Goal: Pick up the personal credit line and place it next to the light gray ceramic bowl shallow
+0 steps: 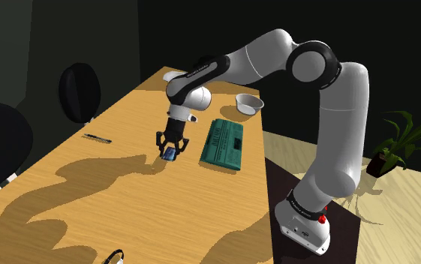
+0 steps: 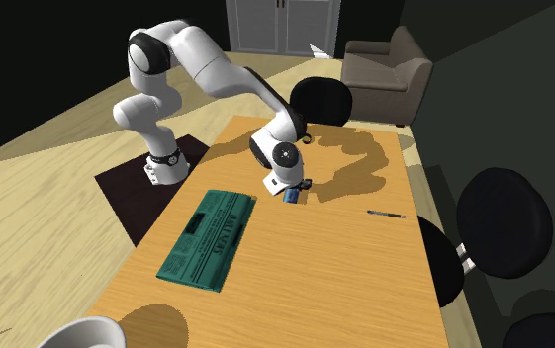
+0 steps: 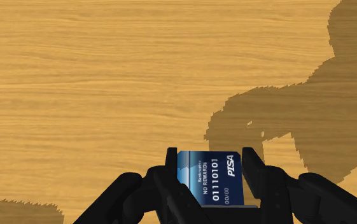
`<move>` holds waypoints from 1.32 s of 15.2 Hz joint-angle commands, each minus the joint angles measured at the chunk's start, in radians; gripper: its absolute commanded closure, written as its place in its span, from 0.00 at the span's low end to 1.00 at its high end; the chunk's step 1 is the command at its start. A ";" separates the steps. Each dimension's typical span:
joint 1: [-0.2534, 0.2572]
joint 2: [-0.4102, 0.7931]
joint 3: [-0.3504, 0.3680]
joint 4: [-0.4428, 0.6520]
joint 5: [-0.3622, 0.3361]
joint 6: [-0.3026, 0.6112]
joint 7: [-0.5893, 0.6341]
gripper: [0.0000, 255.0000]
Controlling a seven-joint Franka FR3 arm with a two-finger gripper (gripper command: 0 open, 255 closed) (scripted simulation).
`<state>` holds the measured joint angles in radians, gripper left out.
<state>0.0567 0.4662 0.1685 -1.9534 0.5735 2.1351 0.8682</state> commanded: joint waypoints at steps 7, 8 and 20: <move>-0.004 -0.074 -0.003 0.009 -0.014 -0.075 0.041 1.00; -0.005 -0.082 -0.003 0.011 -0.015 -0.084 0.046 1.00; -0.012 -0.174 -0.006 0.048 -0.031 -0.200 0.107 1.00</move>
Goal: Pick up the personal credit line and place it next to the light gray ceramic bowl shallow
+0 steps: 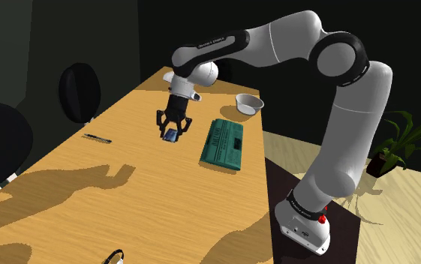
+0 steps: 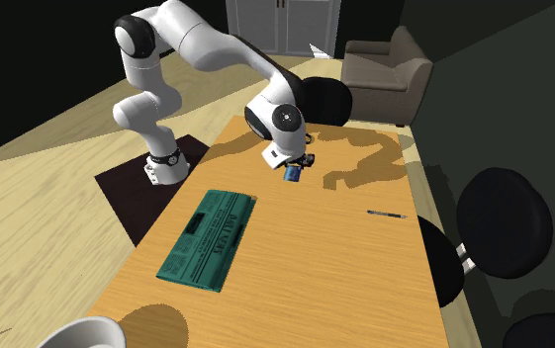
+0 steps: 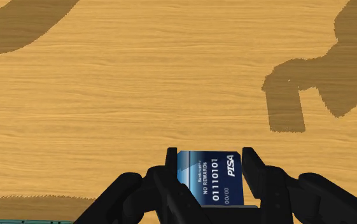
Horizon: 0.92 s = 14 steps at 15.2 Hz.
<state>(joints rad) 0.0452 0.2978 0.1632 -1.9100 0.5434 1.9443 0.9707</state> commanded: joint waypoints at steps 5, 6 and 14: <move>-0.043 -0.054 -0.028 -0.032 -0.012 -0.053 -0.045 1.00; -0.056 -0.065 -0.037 -0.044 -0.016 -0.062 -0.064 1.00; -0.163 -0.118 -0.121 -0.100 -0.067 -0.141 -0.216 1.00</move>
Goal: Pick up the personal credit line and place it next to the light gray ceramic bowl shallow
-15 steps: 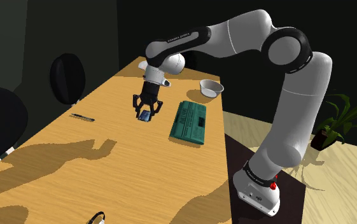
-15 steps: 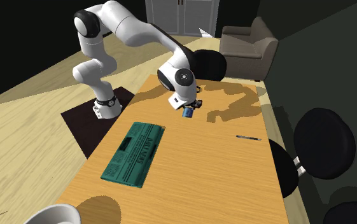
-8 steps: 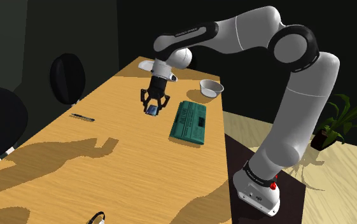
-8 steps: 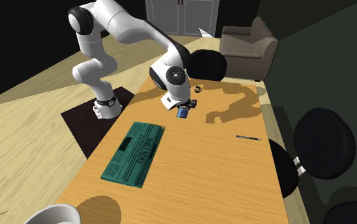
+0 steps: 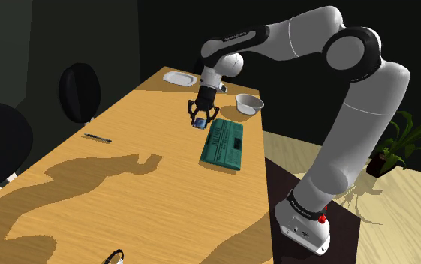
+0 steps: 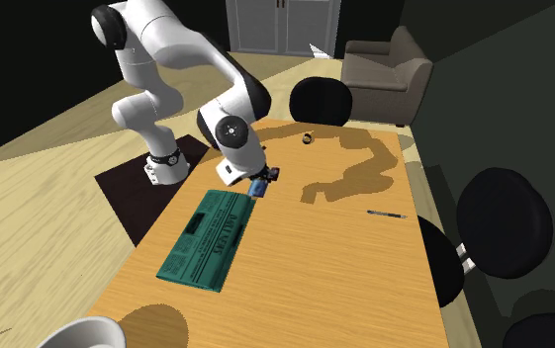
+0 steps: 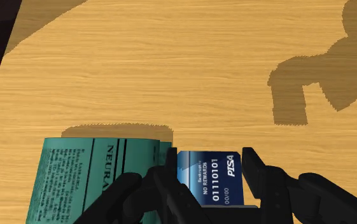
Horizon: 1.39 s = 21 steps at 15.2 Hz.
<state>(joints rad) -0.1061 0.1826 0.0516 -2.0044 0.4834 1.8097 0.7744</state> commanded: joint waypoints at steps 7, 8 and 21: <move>-0.104 -0.002 -0.087 0.006 -0.067 -0.080 -0.148 1.00; -0.118 0.001 -0.098 0.013 -0.077 -0.091 -0.167 1.00; -0.291 0.128 -0.227 0.204 -0.182 -0.242 -0.401 1.00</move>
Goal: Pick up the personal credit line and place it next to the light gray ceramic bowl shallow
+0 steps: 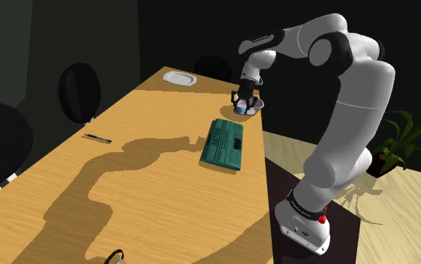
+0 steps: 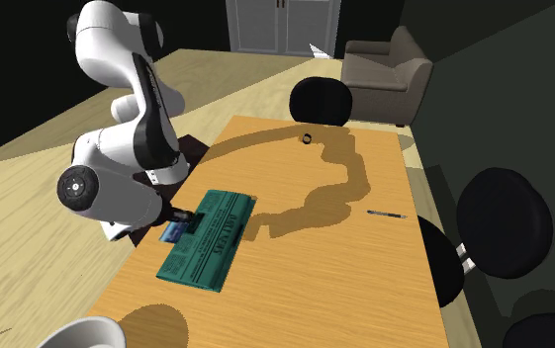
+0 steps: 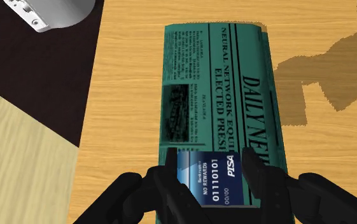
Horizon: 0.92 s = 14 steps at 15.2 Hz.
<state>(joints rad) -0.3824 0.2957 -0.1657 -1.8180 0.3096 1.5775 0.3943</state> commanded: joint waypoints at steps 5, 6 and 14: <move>-0.086 0.104 -0.048 0.150 -0.035 -0.077 -0.108 1.00; -0.101 0.124 -0.054 0.181 -0.039 -0.092 -0.125 1.00; -0.235 0.331 -0.092 0.506 -0.060 -0.236 -0.248 1.00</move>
<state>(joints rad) -0.5989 0.5943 -0.2555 -1.3673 0.2501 1.3672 0.1592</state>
